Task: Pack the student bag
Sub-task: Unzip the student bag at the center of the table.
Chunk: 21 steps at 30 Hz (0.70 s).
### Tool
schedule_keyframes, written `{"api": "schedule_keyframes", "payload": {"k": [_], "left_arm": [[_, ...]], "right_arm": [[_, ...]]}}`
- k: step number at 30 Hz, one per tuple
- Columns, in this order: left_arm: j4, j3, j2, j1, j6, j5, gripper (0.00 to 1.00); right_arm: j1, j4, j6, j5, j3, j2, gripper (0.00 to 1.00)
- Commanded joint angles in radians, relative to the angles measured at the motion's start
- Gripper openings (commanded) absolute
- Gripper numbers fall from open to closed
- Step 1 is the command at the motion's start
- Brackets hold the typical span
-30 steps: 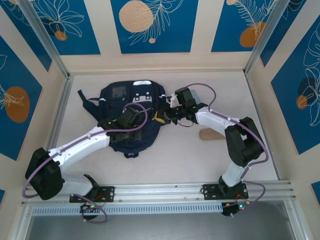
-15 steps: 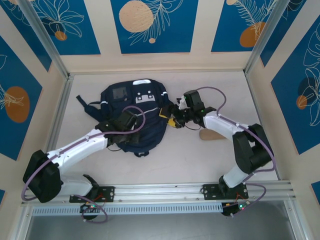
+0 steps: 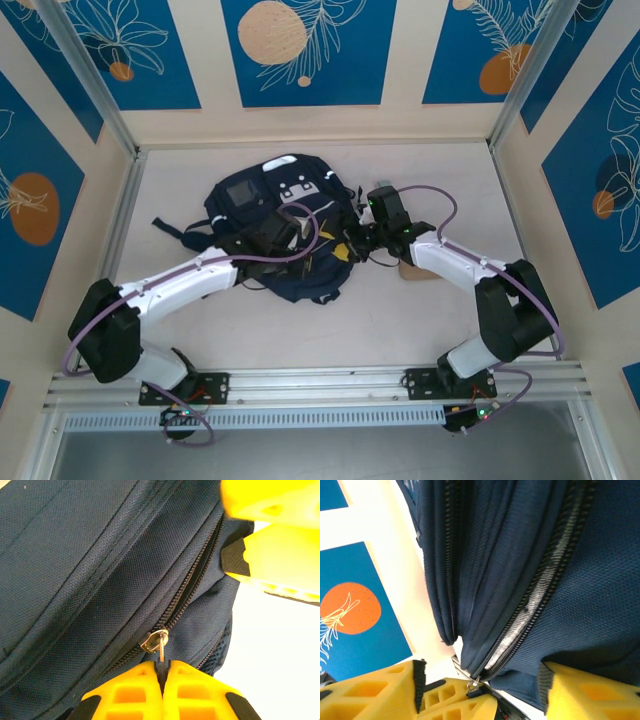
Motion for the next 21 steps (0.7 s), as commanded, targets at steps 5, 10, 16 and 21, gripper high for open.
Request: {"api": "schedule_keyframes", "payload": {"k": [5, 10, 16, 21], "left_arm": [[0.087, 0.045, -0.005, -0.019, 0.029, 0.056, 0.00], [0.039, 0.045, -0.017, -0.019, 0.035, 0.007, 0.00], [-0.149, 0.044, -0.049, -0.016, 0.054, -0.138, 0.00], [-0.298, -0.012, -0.088, -0.009, 0.045, -0.216, 0.00]], "right_arm": [[0.001, 0.046, 0.022, -0.021, 0.014, 0.063, 0.46], [-0.004, 0.045, -0.001, -0.001, 0.027, 0.064, 0.22], [-0.029, -0.047, -0.071, 0.086, 0.022, 0.000, 0.10], [-0.048, -0.136, -0.115, 0.160, 0.030, -0.047, 0.07]]}}
